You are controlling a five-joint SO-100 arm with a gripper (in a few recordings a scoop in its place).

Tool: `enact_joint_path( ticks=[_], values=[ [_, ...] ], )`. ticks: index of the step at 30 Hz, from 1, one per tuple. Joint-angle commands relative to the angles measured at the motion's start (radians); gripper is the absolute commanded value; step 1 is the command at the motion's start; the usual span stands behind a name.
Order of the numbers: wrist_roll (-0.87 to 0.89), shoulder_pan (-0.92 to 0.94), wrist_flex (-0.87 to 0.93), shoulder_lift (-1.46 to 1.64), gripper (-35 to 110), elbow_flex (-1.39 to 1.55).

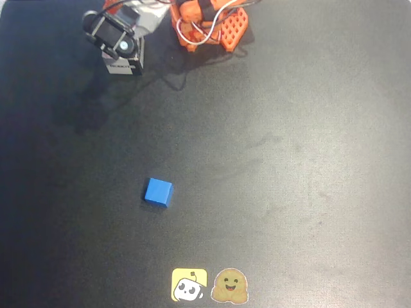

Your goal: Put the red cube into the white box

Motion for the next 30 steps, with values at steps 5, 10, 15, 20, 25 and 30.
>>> enact_joint_path(
  ticks=[5, 10, 15, 20, 25, 30],
  values=[
    [0.005, 0.025, -0.014, 0.005, 15, -0.002],
    [0.003, 0.040, -0.011, 0.043, 17, 0.005],
    [-0.002, 0.046, -0.049, 0.081, 21, 0.044],
    [0.025, 0.049, -0.081, 0.212, 19, 0.181],
    [-0.035, 0.029, -0.067, 0.207, 19, 0.126],
    [-0.078, 0.026, -0.064, 0.213, 23, 0.100]
  ],
)
